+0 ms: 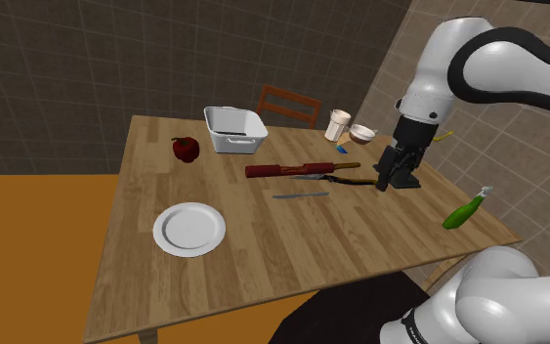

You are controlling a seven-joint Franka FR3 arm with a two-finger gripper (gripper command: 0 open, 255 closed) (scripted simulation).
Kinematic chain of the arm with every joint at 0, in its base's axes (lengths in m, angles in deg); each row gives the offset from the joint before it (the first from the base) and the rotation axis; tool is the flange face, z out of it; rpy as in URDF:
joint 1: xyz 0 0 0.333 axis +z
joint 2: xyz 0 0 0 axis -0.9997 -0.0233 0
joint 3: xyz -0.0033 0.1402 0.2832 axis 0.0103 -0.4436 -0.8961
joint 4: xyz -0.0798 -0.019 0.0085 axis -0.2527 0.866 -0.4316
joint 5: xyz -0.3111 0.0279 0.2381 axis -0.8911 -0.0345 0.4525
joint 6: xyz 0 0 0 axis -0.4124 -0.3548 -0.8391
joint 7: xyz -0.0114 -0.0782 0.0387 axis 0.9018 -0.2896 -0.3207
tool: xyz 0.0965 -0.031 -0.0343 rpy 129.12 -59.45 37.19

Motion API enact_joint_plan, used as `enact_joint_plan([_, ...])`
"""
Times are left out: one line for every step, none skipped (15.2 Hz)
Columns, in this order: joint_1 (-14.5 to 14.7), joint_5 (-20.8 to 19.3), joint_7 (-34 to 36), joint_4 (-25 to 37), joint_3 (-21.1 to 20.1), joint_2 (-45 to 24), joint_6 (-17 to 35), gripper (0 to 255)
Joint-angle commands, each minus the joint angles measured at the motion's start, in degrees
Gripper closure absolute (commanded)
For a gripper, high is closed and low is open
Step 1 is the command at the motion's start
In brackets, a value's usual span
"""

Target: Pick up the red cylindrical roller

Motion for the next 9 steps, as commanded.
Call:
enact_joint_plan([0.0, 0.0, 0.0, 0.0, 0.0, 0.0, 0.0, 0])
enact_joint_plan([0.1, -1.1, -2.4, -0.5, 1.0, -0.9, 1.4, 0])
enact_joint_plan([0.1, -2.2, -4.8, -0.9, 2.0, -1.8, 2.8, 0])
enact_joint_plan([0.2, -3.3, -7.2, -1.2, 3.1, -2.9, 4.3, 0])
enact_joint_plan([0.2, -4.3, -9.5, -1.4, 4.1, -4.1, 5.8, 0])
enact_joint_plan([0.3, -5.3, -11.8, -1.5, 5.0, -5.4, 7.4, 0])
enact_joint_plan([0.4, -6.2, -14.1, -1.5, 6.0, -6.7, 8.9, 0])
enact_joint_plan([0.5, -7.0, -16.3, -1.5, 6.9, -8.2, 10.5, 0])
enact_joint_plan([0.6, -7.8, -18.5, -1.3, 7.9, -9.7, 12.1, 0])
